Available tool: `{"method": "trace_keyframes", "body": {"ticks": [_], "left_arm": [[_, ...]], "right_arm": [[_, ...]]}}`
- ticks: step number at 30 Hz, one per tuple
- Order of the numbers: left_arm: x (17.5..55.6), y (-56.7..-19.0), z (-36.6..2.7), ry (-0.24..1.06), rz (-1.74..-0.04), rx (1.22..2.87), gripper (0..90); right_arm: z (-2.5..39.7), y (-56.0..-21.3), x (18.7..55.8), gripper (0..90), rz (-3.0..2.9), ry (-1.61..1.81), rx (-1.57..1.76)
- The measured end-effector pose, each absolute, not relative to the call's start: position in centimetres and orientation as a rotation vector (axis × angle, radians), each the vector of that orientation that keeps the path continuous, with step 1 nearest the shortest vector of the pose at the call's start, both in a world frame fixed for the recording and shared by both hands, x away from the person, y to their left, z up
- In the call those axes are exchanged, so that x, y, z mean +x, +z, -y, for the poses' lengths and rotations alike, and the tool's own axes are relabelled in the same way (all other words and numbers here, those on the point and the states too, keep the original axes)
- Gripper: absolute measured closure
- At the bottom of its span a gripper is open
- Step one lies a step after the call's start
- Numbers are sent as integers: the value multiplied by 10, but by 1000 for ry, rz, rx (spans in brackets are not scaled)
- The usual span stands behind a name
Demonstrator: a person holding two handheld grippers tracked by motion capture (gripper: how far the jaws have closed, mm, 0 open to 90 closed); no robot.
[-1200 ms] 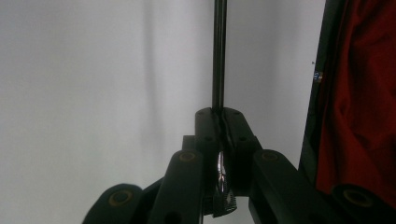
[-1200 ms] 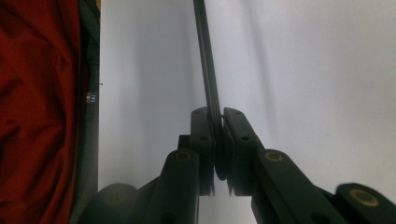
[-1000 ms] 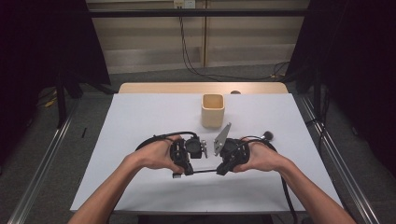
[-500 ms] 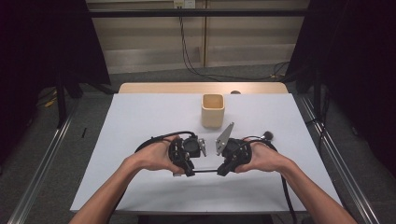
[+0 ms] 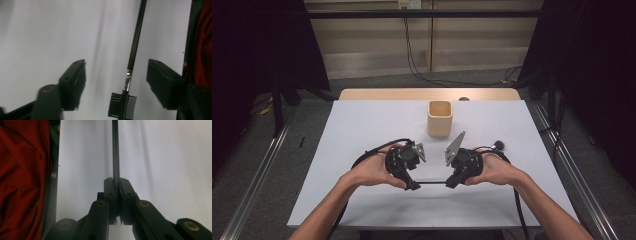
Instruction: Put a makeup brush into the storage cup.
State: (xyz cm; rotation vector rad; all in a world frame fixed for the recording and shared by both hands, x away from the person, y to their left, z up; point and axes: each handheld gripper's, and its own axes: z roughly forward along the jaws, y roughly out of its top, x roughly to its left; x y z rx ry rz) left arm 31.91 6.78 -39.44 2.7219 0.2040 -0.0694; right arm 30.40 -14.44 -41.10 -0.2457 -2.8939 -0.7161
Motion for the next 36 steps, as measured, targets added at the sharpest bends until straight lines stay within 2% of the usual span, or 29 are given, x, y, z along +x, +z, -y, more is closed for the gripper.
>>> {"method": "trace_keyframes", "body": {"ticks": [5,11,15,36], "left_arm": [[323,-393,-77,-45,-287,2648,147],[326,-392,-88,-15,-351,2610,42],[324,-392,-97,-40,-306,2581,43],[315,-402,-140,57,-492,2445,61]], "right_arm": [[148,-411,306,861,2900,-718,-286],[154,-413,305,860,2889,-727,-313],[158,-414,305,860,2894,-740,-343],[190,-421,295,860,2874,-869,-535]]}}
